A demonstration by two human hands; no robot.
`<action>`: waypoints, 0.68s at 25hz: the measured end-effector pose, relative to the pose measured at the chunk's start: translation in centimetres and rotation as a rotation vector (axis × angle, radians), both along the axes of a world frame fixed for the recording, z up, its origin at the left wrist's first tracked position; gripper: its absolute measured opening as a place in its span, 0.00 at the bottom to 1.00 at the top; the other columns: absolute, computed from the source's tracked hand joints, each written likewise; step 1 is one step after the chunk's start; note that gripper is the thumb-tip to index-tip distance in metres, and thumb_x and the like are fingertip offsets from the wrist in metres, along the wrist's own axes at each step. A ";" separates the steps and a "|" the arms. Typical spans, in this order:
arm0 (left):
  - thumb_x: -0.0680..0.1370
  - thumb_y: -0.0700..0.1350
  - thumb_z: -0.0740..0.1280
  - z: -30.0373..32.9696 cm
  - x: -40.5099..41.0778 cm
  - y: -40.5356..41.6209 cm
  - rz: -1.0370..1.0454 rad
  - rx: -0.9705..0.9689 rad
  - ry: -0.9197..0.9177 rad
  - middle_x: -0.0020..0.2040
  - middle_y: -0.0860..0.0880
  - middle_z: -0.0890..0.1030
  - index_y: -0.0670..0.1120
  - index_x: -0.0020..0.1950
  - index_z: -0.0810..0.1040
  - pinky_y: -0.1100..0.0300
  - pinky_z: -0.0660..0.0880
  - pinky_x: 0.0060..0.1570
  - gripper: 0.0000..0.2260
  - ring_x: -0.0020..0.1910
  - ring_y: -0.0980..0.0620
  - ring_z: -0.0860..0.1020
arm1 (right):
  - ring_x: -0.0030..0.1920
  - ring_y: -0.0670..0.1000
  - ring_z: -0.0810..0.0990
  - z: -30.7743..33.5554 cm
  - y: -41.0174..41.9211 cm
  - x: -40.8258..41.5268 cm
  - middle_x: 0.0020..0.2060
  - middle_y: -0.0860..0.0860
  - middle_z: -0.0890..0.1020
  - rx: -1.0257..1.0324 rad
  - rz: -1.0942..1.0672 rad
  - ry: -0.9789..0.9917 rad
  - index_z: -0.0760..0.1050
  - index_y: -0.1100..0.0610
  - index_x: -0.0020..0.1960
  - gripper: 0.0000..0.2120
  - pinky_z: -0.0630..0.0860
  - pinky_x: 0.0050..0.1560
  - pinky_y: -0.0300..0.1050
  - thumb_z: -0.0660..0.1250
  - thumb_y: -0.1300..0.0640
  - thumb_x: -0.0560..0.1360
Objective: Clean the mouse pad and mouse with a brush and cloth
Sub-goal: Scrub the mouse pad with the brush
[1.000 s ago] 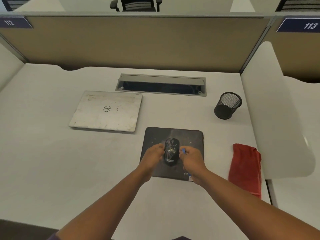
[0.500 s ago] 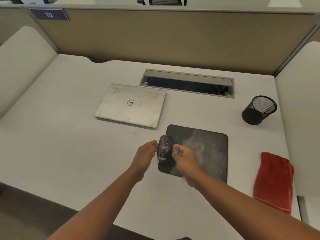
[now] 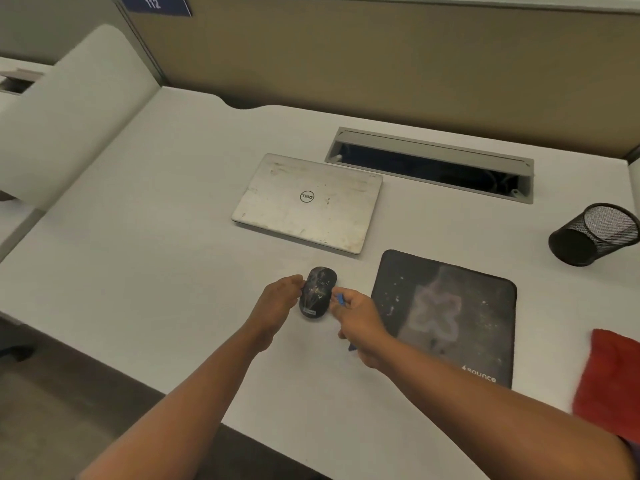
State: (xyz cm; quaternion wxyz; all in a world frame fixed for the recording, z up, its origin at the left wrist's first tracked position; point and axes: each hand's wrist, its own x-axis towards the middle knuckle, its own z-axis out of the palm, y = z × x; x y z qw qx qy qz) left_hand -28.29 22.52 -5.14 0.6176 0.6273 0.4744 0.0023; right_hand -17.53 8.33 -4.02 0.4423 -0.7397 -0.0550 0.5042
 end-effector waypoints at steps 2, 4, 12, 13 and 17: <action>0.81 0.45 0.61 0.0 0.1 0.1 -0.008 0.000 -0.002 0.64 0.52 0.80 0.52 0.67 0.77 0.53 0.71 0.68 0.15 0.64 0.51 0.77 | 0.37 0.50 0.73 -0.1 0.1 0.1 0.50 0.46 0.79 0.001 0.001 -0.007 0.72 0.43 0.69 0.16 0.67 0.24 0.36 0.60 0.54 0.83; 0.82 0.44 0.61 0.2 0.2 -0.2 0.025 0.042 0.002 0.69 0.51 0.78 0.48 0.72 0.74 0.53 0.70 0.69 0.18 0.66 0.51 0.75 | 0.37 0.50 0.74 -0.3 -0.2 0.3 0.49 0.46 0.80 0.024 -0.027 -0.017 0.75 0.42 0.64 0.13 0.69 0.30 0.41 0.61 0.54 0.82; 0.79 0.47 0.68 1.6 4.9 -6.9 -0.473 0.745 -0.058 0.68 0.53 0.76 0.50 0.73 0.73 0.55 0.70 0.67 0.22 0.66 0.54 0.72 | 0.45 0.53 0.82 0.3 -6.9 3.9 0.45 0.51 0.83 0.104 -0.339 -0.067 0.78 0.52 0.52 0.05 0.81 0.46 0.47 0.64 0.54 0.82; 0.79 0.49 0.69 1.6 6.3 -7.8 -0.605 0.798 -0.045 0.70 0.53 0.76 0.51 0.74 0.72 0.53 0.68 0.68 0.23 0.69 0.51 0.71 | 0.42 0.52 0.80 0.6 -8.3 4.5 0.41 0.50 0.82 0.106 -0.361 -0.102 0.79 0.53 0.49 0.07 0.80 0.46 0.45 0.63 0.54 0.82; 0.75 0.55 0.70 1.5 12.4 -10.8 -1.061 0.976 0.064 0.79 0.54 0.63 0.53 0.77 0.66 0.46 0.56 0.73 0.31 0.78 0.45 0.57 | 0.29 0.52 0.67 1.6 -14.1 6.9 0.25 0.48 0.67 0.025 -0.381 -0.399 0.66 0.54 0.31 0.21 0.69 0.32 0.49 0.65 0.49 0.80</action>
